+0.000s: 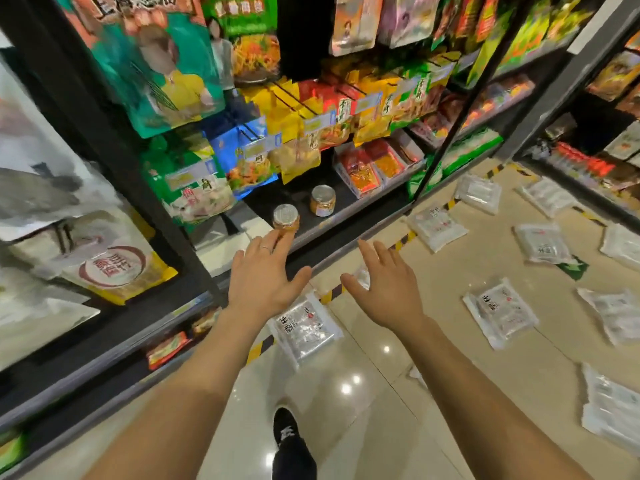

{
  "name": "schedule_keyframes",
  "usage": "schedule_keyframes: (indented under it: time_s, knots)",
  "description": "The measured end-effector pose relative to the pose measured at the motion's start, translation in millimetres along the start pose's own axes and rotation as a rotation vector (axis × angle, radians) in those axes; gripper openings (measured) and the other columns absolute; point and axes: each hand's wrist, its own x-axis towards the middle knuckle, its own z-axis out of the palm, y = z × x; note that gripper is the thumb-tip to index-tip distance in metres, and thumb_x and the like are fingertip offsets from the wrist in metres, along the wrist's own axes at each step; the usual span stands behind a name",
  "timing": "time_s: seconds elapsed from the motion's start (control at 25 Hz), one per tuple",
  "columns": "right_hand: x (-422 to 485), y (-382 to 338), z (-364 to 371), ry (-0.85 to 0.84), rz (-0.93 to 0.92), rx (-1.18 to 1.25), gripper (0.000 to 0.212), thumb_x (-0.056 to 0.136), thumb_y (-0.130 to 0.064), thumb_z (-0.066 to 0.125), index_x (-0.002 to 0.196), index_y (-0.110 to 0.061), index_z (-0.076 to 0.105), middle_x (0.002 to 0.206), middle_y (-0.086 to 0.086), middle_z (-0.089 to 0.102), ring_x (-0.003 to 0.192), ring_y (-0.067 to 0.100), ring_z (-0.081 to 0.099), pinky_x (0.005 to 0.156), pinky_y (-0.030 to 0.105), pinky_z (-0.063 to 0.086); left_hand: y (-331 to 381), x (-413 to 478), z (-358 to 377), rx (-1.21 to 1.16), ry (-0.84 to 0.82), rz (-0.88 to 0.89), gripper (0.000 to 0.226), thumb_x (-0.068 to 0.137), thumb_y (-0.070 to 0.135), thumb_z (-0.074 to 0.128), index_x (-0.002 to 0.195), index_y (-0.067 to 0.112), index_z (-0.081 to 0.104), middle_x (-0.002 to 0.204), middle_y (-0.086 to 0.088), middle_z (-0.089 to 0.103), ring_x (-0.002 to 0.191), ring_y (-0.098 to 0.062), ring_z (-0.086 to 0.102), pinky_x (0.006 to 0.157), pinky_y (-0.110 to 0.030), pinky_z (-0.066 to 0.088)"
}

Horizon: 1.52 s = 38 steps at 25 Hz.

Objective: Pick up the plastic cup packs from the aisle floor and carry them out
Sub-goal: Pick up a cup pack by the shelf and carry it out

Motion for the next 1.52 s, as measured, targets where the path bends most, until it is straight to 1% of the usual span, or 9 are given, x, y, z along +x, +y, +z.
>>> schedule_keyframes:
  time_s: [0.2, 0.32, 0.48, 0.68, 0.8, 0.88, 1.04, 1.28, 1.52]
  knots:
    - [67, 15, 69, -0.118, 0.016, 0.075, 0.081, 0.085, -0.075, 0.022, 0.155, -0.034, 0.015, 0.162, 0.004, 0.017, 0.149, 0.029, 0.013, 0.117, 0.049, 0.020, -29, 70, 65, 0.025, -0.119, -0.043, 0.074, 0.090, 0.069, 0.033, 0.153, 0.029, 0.026, 0.160, -0.002, 0.027, 0.145, -0.025, 0.024, 0.113, -0.045, 0.025]
    - [103, 35, 116, -0.142, 0.019, 0.090, 0.088, 0.078, -0.077, 0.010, 0.155, -0.034, 0.015, 0.163, 0.005, 0.016, 0.149, 0.031, 0.013, 0.118, 0.049, 0.019, -36, 110, 116, 0.070, -0.150, -0.042, 0.077, 0.088, 0.070, 0.030, 0.152, 0.027, 0.030, 0.157, -0.003, 0.033, 0.142, -0.026, 0.031, 0.112, -0.046, 0.029]
    - [147, 78, 185, -0.132, 0.075, 0.153, 0.076, 0.088, -0.071, 0.021, 0.153, -0.031, 0.022, 0.161, 0.009, 0.020, 0.147, 0.035, 0.018, 0.115, 0.051, 0.023, -35, 158, 191, 0.087, -0.225, -0.017, 0.072, 0.091, 0.064, 0.043, 0.150, 0.024, 0.034, 0.154, -0.004, 0.037, 0.138, -0.027, 0.036, 0.111, -0.048, 0.033]
    - [166, 136, 291, -0.159, 0.172, 0.208, 0.076, 0.089, -0.068, 0.025, 0.154, -0.028, 0.024, 0.159, 0.013, 0.026, 0.143, 0.039, 0.028, 0.110, 0.053, 0.033, -37, 200, 307, 0.070, -0.363, -0.015, 0.074, 0.091, 0.066, 0.038, 0.153, 0.027, 0.027, 0.159, -0.002, 0.029, 0.145, -0.023, 0.026, 0.116, -0.049, 0.027]
    - [162, 159, 361, -0.168, 0.281, 0.252, 0.073, 0.090, -0.066, 0.028, 0.153, -0.028, 0.025, 0.160, 0.012, 0.024, 0.144, 0.040, 0.026, 0.108, 0.055, 0.034, -51, 211, 381, 0.055, -0.391, 0.062, 0.085, 0.083, 0.070, 0.031, 0.151, 0.019, 0.034, 0.155, -0.010, 0.036, 0.142, -0.030, 0.034, 0.110, -0.051, 0.037]
    - [156, 166, 416, -0.168, 0.369, 0.273, 0.070, 0.093, -0.062, 0.030, 0.153, -0.027, 0.027, 0.160, 0.012, 0.022, 0.145, 0.041, 0.023, 0.109, 0.055, 0.032, -62, 215, 436, 0.030, -0.405, 0.113, 0.080, 0.084, 0.060, 0.040, 0.150, 0.015, 0.037, 0.153, -0.016, 0.039, 0.139, -0.034, 0.038, 0.107, -0.052, 0.041]
    - [143, 168, 524, -0.175, 0.532, 0.320, 0.070, 0.094, -0.060, 0.030, 0.155, -0.029, 0.016, 0.163, 0.012, 0.011, 0.148, 0.038, 0.014, 0.113, 0.051, 0.026, -96, 229, 536, -0.005, -0.428, 0.227, 0.071, 0.091, 0.049, 0.048, 0.152, 0.015, 0.032, 0.153, -0.015, 0.039, 0.139, -0.034, 0.038, 0.108, -0.048, 0.039]
    - [135, 163, 693, -0.204, 0.883, 0.504, 0.075, 0.097, -0.055, 0.039, 0.154, -0.036, -0.006, 0.164, 0.005, -0.004, 0.151, 0.025, 0.001, 0.119, 0.042, 0.015, -159, 237, 715, -0.095, -0.553, 0.347, 0.064, 0.094, 0.055, 0.031, 0.150, 0.025, 0.029, 0.149, -0.001, 0.044, 0.132, -0.021, 0.047, 0.103, -0.046, 0.047]
    - [118, 147, 800, -0.120, 1.046, 0.604, 0.077, 0.089, -0.067, 0.032, 0.147, -0.053, -0.017, 0.164, 0.007, 0.007, 0.151, 0.024, 0.005, 0.117, 0.044, 0.019, -195, 221, 805, -0.116, -0.545, 0.274, 0.065, 0.097, 0.046, 0.044, 0.153, 0.036, 0.013, 0.143, -0.008, 0.044, 0.126, -0.029, 0.049, 0.092, -0.046, 0.052]
